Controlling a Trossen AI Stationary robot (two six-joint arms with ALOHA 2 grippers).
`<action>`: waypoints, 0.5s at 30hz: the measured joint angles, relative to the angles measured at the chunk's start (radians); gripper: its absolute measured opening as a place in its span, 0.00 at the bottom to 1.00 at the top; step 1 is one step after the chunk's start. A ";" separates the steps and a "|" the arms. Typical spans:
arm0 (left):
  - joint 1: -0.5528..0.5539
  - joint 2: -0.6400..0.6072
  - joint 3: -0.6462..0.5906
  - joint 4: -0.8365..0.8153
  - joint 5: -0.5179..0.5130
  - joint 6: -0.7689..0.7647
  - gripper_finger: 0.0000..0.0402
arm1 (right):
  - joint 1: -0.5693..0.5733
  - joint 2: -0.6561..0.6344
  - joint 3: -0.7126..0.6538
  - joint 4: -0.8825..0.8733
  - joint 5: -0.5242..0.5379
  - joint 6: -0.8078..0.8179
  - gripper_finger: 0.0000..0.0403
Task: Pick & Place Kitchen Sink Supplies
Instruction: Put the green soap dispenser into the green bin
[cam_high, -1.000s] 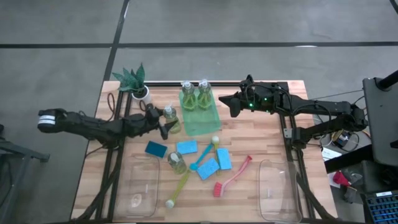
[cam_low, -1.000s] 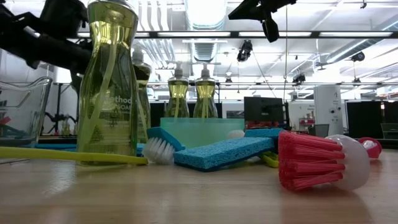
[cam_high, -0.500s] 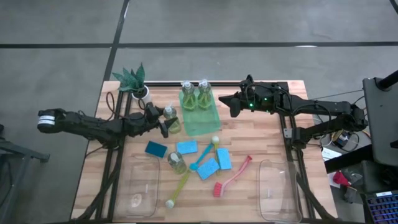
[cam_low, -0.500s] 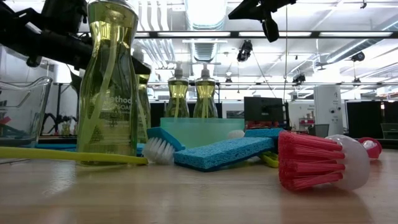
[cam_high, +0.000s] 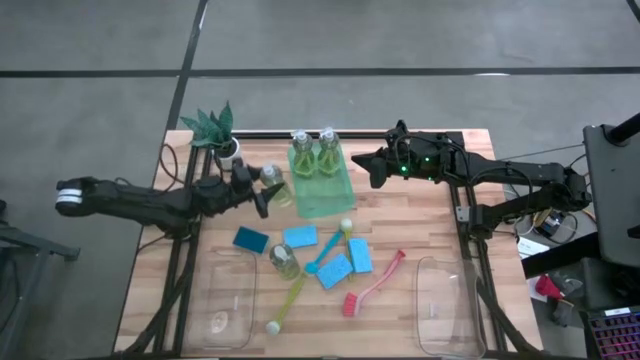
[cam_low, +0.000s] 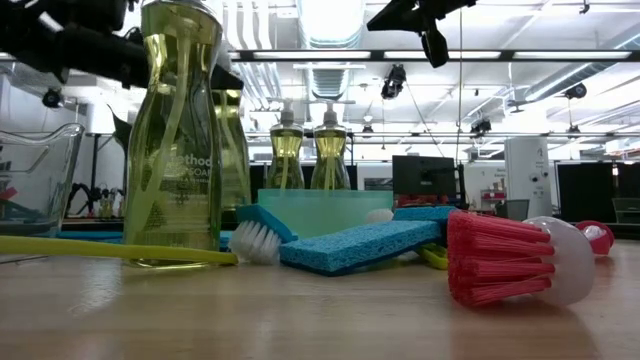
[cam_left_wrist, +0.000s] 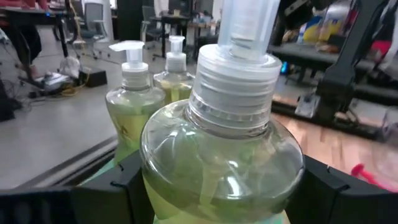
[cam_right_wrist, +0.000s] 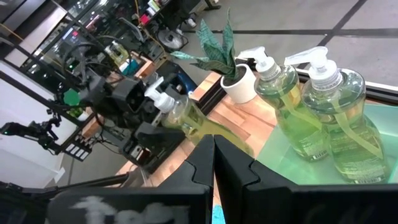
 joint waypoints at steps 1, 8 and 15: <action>0.000 -0.007 0.022 -0.045 0.001 0.004 0.65 | 0.000 0.000 0.000 0.001 0.000 0.000 0.02; 0.001 -0.014 0.184 -0.215 0.017 0.014 0.65 | 0.000 0.000 0.000 0.001 0.001 -0.010 0.02; 0.004 0.093 0.273 -0.197 0.077 0.017 0.65 | 0.000 0.000 0.000 0.002 0.001 -0.022 0.02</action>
